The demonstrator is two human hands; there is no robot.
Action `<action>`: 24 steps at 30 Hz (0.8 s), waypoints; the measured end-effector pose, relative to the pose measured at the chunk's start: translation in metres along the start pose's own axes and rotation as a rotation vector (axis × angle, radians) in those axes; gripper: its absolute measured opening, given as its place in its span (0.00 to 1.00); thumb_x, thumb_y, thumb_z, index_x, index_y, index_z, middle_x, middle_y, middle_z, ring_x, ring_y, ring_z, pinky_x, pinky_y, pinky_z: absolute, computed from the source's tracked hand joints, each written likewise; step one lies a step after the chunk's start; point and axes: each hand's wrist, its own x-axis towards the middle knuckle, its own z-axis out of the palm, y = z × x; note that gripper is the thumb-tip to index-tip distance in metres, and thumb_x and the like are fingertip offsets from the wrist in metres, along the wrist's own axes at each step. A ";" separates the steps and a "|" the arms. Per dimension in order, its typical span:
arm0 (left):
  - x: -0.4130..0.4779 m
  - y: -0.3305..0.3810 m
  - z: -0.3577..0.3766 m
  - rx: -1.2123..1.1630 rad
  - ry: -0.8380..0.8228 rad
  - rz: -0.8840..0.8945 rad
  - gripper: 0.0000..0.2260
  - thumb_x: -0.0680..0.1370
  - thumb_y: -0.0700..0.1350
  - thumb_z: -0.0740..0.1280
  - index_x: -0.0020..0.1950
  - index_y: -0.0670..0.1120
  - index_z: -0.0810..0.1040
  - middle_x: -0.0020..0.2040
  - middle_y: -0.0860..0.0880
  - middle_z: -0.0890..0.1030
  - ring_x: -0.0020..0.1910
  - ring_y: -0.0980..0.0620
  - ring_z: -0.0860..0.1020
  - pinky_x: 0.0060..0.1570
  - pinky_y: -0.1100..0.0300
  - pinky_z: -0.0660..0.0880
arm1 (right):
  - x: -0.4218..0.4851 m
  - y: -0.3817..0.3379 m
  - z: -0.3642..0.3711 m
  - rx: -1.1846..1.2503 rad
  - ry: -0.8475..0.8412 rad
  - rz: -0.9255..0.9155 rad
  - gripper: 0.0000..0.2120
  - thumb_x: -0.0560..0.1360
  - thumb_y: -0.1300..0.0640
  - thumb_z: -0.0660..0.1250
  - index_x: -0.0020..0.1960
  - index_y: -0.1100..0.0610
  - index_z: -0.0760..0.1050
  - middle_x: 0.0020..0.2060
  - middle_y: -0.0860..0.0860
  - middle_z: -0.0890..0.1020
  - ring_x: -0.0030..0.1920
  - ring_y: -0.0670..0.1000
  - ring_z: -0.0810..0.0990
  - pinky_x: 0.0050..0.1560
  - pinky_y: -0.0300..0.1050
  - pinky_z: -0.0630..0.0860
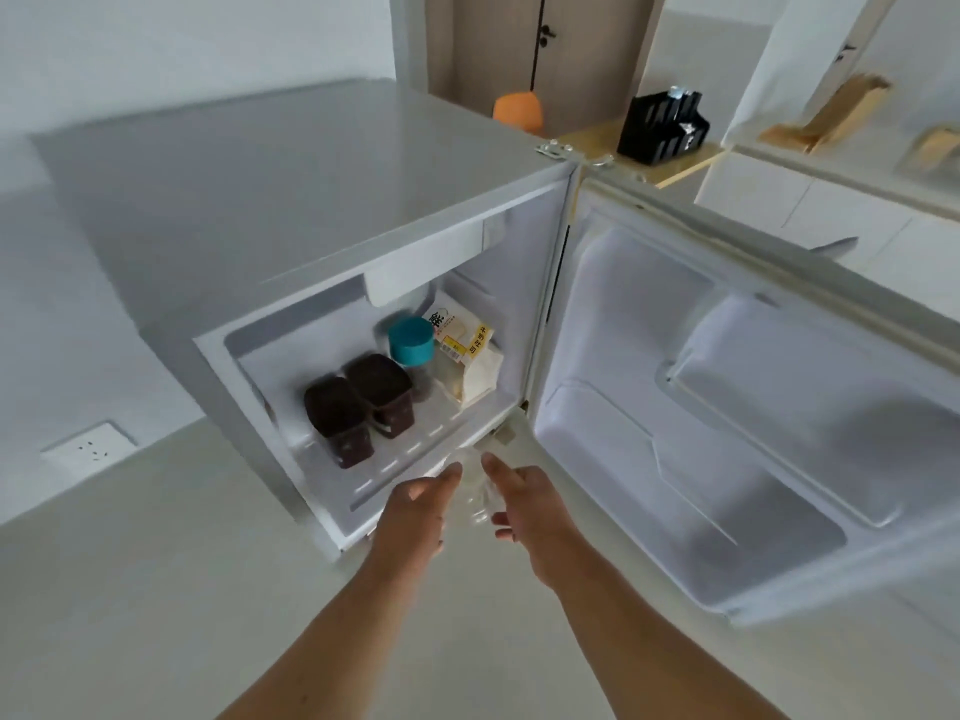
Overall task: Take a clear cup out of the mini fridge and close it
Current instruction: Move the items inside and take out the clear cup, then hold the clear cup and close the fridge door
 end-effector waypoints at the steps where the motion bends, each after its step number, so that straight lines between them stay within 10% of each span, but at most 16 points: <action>1: -0.014 -0.001 0.000 0.015 -0.002 0.006 0.24 0.64 0.74 0.69 0.49 0.58 0.77 0.47 0.54 0.80 0.49 0.49 0.82 0.55 0.46 0.81 | -0.013 0.003 -0.005 0.003 -0.005 -0.001 0.40 0.61 0.22 0.67 0.53 0.56 0.78 0.47 0.56 0.86 0.46 0.57 0.86 0.46 0.53 0.84; 14: -0.132 -0.058 -0.055 0.024 -0.059 -0.068 0.15 0.74 0.65 0.72 0.46 0.55 0.82 0.47 0.53 0.84 0.50 0.49 0.81 0.50 0.51 0.77 | -0.131 0.068 0.014 0.106 -0.118 0.158 0.26 0.74 0.36 0.73 0.55 0.58 0.77 0.50 0.54 0.84 0.42 0.55 0.85 0.47 0.52 0.85; 24: -0.096 -0.079 -0.174 0.036 -0.012 -0.044 0.32 0.68 0.69 0.69 0.48 0.39 0.81 0.43 0.45 0.80 0.42 0.48 0.77 0.46 0.52 0.71 | -0.126 0.067 0.142 0.152 -0.211 0.264 0.21 0.76 0.42 0.75 0.59 0.57 0.77 0.55 0.56 0.82 0.46 0.57 0.83 0.53 0.52 0.83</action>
